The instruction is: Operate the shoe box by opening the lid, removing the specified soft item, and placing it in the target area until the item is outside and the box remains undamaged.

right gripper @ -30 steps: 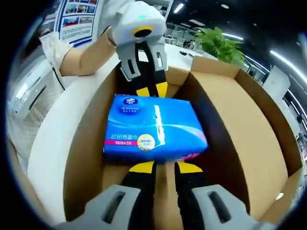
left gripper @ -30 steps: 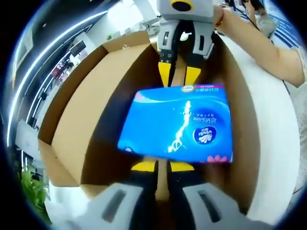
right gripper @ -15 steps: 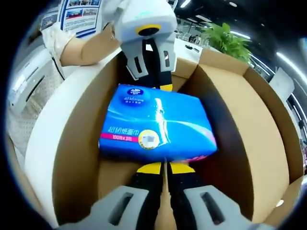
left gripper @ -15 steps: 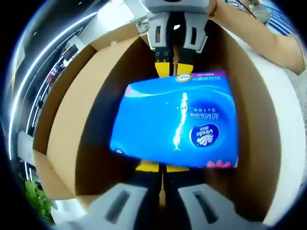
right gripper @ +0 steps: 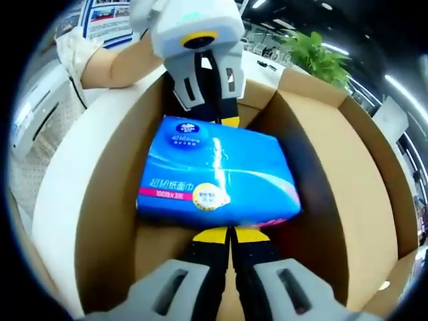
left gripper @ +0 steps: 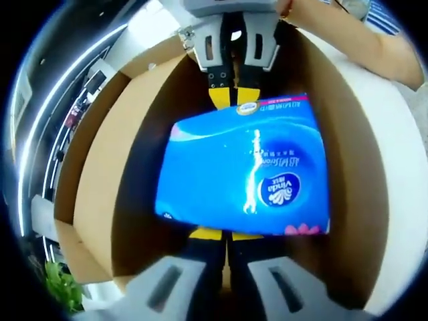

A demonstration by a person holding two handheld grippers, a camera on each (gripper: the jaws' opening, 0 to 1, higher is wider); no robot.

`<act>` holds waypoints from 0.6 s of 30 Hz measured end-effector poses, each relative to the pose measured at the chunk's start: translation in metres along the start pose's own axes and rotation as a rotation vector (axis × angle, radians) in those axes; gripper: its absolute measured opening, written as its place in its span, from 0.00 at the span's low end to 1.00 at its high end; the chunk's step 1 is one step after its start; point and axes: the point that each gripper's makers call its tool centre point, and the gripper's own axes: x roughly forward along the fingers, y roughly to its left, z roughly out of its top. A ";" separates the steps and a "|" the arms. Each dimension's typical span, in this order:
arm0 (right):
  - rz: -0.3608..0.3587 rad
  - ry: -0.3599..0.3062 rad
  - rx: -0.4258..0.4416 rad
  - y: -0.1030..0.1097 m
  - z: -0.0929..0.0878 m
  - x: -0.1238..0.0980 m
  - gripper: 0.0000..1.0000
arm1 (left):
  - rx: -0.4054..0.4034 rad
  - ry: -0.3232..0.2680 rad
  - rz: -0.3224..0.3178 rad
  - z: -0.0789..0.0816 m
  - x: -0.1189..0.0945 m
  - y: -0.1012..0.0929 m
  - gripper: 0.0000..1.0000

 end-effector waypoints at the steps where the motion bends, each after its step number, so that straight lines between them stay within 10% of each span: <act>1: 0.000 0.001 0.000 0.000 0.000 0.000 0.00 | 0.000 -0.001 0.000 0.000 0.000 0.000 0.00; 18: -0.054 0.040 -0.021 -0.007 -0.007 -0.004 0.00 | 0.047 -0.013 -0.006 0.009 -0.003 -0.011 0.00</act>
